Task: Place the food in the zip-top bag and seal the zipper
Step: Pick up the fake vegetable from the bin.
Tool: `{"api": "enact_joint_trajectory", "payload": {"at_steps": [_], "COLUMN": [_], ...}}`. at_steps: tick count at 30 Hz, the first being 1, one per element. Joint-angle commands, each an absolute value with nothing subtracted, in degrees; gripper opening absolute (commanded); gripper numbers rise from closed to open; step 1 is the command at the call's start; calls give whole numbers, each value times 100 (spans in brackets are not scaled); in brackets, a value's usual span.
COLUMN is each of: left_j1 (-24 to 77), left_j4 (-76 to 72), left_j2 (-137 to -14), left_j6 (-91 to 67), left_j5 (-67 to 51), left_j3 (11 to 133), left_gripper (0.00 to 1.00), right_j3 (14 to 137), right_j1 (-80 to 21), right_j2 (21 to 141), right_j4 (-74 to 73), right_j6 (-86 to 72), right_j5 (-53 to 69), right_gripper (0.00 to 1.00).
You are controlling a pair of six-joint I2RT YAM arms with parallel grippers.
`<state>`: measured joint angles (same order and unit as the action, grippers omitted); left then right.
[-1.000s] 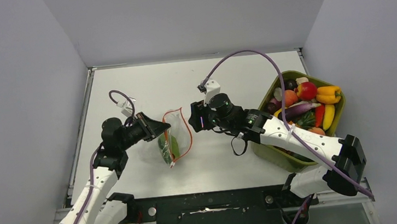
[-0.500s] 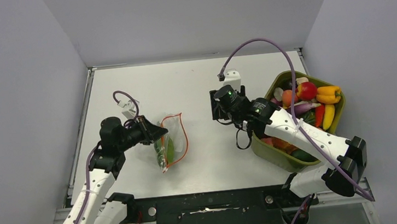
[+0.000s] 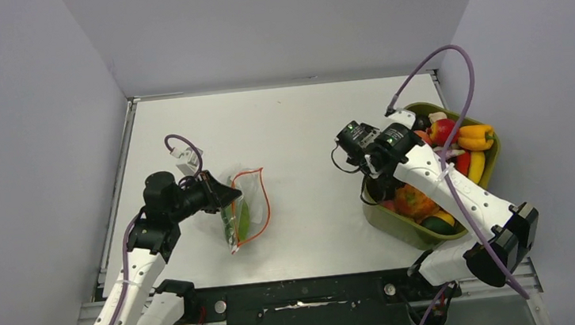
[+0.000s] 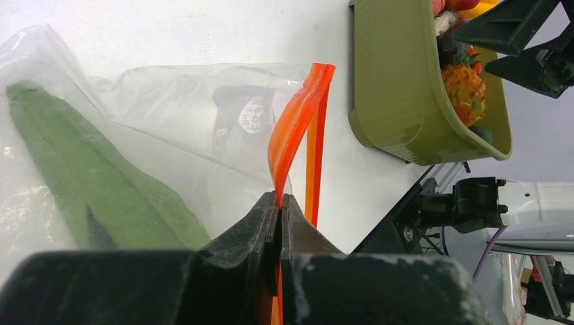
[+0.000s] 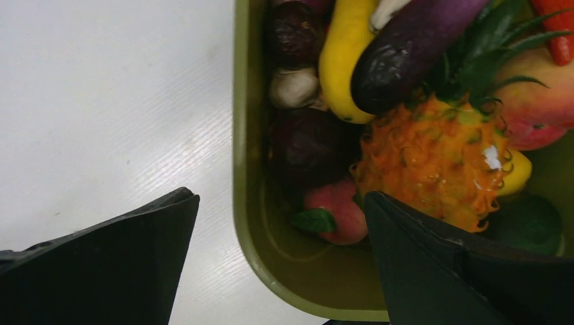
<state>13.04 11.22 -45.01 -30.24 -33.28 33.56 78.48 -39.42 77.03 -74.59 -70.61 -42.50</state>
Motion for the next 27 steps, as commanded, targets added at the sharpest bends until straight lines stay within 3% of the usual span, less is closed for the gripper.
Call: {"api": "enact_joint_trajectory", "payload": {"at_steps": [1, 8, 15, 23, 27], "left_j1": [1316, 1318, 1317, 1316, 1318], "left_j4": [1011, 1003, 983, 954, 945], "left_j2": [-4439, -4434, -4480, -4460, -4434], "left_j6": [-2874, -2874, -2874, -2900, -2899], "left_j5": [-3375, -3373, -3415, -3454, -3396], "left_j3": [3630, 3621, 3617, 3604, 3592], "left_gripper": [0, 0, 0, 0, 0], "right_j3": [7803, 7403, 7337, 6711, 6350], "right_j1": [-3640, -3078, -2891, -2115, -1620], "right_j2": [7381, 6924, 6881, 6726, 6609], "right_j4": [-8183, -8171, -7680, -5945, -4962], "right_j6": [-8003, -8043, -7601, -6601, -6020], "right_j5": [-4557, -4652, -5536, -5534, -5070], "right_gripper": [98, 98, 100, 75, 70]}}
